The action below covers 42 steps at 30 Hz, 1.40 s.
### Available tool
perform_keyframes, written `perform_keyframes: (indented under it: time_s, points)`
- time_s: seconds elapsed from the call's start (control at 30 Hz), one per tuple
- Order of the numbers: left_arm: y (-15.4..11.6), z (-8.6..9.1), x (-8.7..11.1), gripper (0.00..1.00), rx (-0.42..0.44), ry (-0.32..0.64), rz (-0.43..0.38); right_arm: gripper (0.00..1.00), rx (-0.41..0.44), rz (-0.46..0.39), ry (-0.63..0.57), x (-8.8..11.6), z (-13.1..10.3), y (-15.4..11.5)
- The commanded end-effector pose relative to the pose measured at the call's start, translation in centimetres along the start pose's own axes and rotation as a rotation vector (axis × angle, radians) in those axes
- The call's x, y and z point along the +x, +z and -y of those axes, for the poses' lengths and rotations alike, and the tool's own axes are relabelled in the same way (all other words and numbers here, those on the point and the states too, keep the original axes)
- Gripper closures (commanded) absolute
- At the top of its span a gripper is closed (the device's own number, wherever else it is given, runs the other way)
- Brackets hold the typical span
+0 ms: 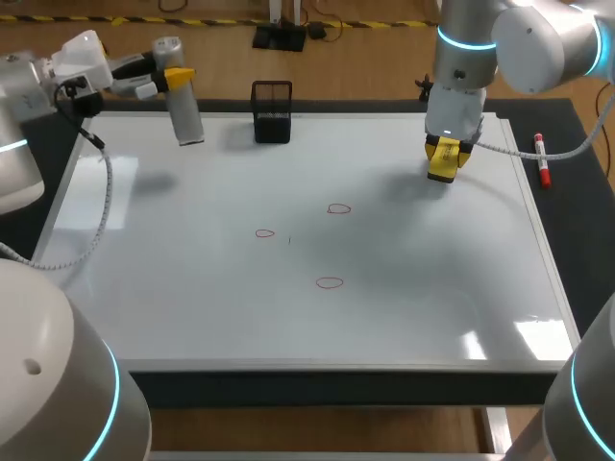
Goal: Pick up the inspection probe, press it on each red-marked spot on the whiteboard one by one, put down the probe, pick up the eraser, and wipe off all the red marks.
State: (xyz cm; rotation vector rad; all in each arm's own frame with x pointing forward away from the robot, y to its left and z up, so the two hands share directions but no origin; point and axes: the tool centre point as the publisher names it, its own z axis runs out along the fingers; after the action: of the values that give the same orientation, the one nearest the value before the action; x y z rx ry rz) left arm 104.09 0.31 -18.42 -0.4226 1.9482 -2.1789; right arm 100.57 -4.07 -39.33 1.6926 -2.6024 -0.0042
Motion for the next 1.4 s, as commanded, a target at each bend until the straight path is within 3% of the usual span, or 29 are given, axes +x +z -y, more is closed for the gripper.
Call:
perform_keyframes:
  time_s: [0.03,0.5,0.83,1.4]
  points:
    - [0.9,-0.1,2.1,1.0,0.0,-0.01,-0.016,1.0,0.002,-0.002,-0.002,0.1,0.0,-0.1]
    - [5.0,-2.6,9.1,1.0,-0.011,-0.048,-0.157,1.0,0.002,-0.002,-0.002,0.1,0.0,-0.1]
    - [5.9,-4.6,12.8,1.0,-0.034,0.006,-0.234,1.0,0.002,-0.002,-0.002,0.1,0.0,-0.1]
    - [6.3,-6.7,15.5,1.0,0.007,0.028,-0.317,1.0,0.002,-0.002,-0.002,0.1,0.0,-0.1]
